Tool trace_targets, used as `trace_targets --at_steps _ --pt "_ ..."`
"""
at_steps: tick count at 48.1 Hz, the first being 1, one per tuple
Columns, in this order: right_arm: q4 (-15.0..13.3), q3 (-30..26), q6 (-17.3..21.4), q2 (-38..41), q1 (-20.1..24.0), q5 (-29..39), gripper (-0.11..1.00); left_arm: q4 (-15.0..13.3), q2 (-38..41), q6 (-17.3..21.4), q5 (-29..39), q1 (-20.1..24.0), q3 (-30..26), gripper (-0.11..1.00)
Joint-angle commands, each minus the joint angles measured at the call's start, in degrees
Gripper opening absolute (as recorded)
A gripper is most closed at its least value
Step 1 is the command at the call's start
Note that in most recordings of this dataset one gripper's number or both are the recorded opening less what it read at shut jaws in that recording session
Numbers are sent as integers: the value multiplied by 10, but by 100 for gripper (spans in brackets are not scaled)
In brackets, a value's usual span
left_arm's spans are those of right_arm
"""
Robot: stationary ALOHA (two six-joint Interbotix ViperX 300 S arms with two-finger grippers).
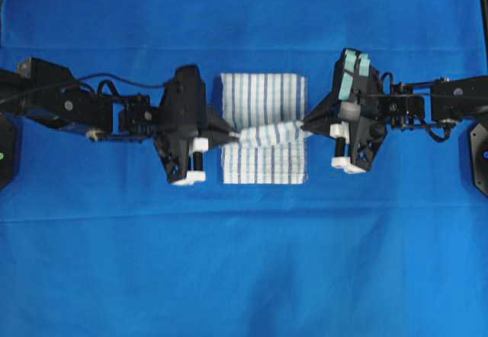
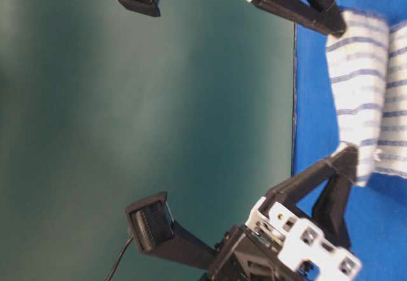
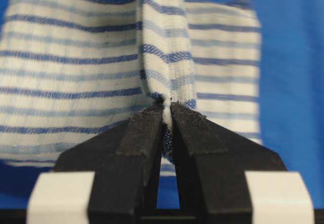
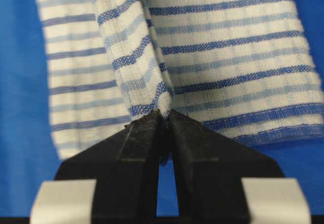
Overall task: Fold the blue towel.
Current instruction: 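Lift the far end and fold it down onto the near half, then open both grippers and withdraw them sideways from the folded towel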
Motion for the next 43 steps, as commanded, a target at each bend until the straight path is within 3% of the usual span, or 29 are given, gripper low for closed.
trace_targets --at_steps 1,33,36,39,43 --pt "13 -4 0 -7 13 4 8 -2 -12 -4 4 -16 -1 2" --pt "36 -13 3 25 27 4 8 -2 -9 -18 19 -21 -2 3" --pt "36 -14 3 25 33 4 9 -2 -9 -18 18 -23 -2 7" --pt "36 -15 3 25 38 2 19 -2 -10 -18 19 -24 -1 17" --pt "36 -18 3 24 47 2 45 -2 -11 -18 20 -25 1 38"
